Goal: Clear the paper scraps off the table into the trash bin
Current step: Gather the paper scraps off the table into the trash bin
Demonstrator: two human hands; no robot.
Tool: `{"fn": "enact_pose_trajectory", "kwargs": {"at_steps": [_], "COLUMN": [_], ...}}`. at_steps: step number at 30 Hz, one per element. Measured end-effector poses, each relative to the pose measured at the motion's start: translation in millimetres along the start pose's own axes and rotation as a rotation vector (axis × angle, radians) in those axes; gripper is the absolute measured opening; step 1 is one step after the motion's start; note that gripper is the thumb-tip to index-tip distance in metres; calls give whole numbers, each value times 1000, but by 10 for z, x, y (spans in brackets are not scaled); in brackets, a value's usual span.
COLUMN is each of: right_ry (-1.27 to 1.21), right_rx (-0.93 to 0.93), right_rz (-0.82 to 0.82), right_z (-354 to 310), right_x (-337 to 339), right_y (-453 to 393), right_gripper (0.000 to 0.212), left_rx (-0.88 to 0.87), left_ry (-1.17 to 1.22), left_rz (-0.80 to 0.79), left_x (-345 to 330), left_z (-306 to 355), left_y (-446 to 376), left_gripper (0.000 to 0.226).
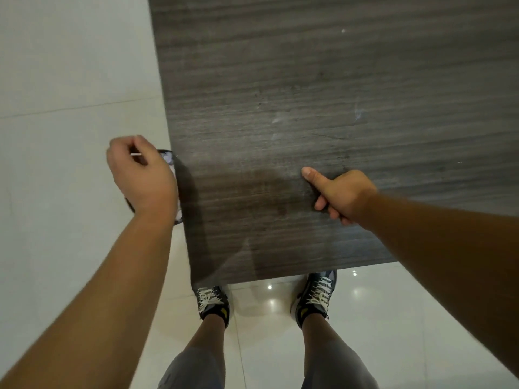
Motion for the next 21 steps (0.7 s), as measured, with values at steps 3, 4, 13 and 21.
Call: {"fn": "enact_pose_trajectory", "kwargs": {"at_steps": [3, 4, 13, 21], "right_ry": [-1, 0, -3, 18], "right_rx": [-5, -10, -83, -85], "right_rz": [-23, -28, -84, -92], "right_z": [32, 37, 65, 83], "right_x": [-24, -24, -45, -48], "right_y": [-28, -45, -117, -144], "right_gripper": [87, 86, 81, 80], "left_rx": [-431, -491, -692, -637], "left_ry": [110, 129, -215, -564], "left_rz": [-162, -277, -703, -783], "left_x": [-287, -489, -2011, -2444], "left_z": [891, 1154, 2614, 2811], "left_y": [449, 615, 862, 636], "left_gripper": [13, 19, 70, 78]}}
Point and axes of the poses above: each hand's wrist, its own y-axis away from the middle knuckle, its own x-axis out of the back of the hand, z = x × y, the point moved 6 cm from there along -y, towards the middle knuckle, and after that the axes turned 7 degrees about -x, right-handed, at the moved point
